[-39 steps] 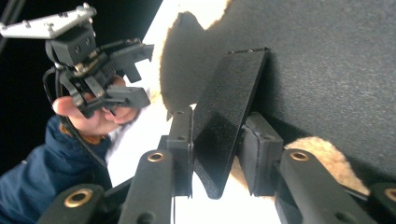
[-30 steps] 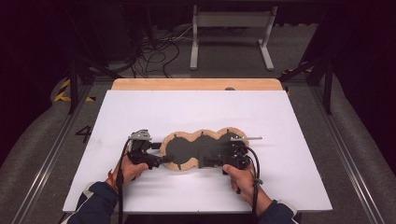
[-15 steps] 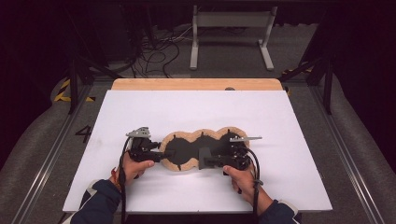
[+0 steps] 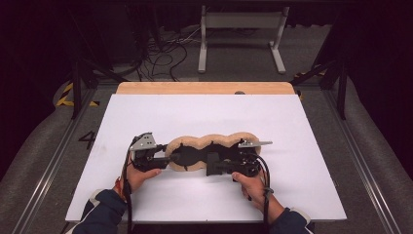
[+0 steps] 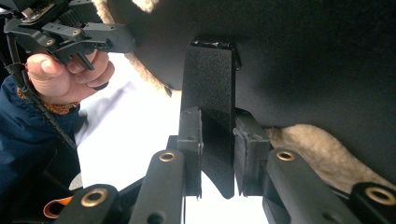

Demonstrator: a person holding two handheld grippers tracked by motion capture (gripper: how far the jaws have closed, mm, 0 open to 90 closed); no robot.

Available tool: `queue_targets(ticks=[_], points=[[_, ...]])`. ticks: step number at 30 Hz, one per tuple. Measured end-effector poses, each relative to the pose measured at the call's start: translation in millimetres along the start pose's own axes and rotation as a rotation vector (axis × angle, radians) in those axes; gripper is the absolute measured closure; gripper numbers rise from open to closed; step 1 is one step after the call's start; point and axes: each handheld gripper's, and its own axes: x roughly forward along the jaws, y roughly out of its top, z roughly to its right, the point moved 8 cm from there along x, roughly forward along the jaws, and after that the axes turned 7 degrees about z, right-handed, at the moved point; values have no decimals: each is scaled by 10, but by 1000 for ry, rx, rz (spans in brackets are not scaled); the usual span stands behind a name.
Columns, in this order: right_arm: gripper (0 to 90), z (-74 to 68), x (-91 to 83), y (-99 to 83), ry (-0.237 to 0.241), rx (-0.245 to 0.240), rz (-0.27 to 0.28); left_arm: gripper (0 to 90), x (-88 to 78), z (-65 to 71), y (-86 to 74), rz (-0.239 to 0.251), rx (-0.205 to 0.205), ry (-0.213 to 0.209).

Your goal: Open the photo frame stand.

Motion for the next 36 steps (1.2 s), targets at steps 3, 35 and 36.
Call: queue_targets(ticks=[3, 35, 36], points=[[755, -3, -9, -19, -4, -5, 0, 552, -8, 24, -33, -11, 14, -3], [770, -48, -76, -82, -34, -40, -8, 492, 163, 104, -298, -156, 122, 45], [770, -44, -76, -78, -36, -43, -6, 492, 168, 105, -295, -155, 124, 53]])
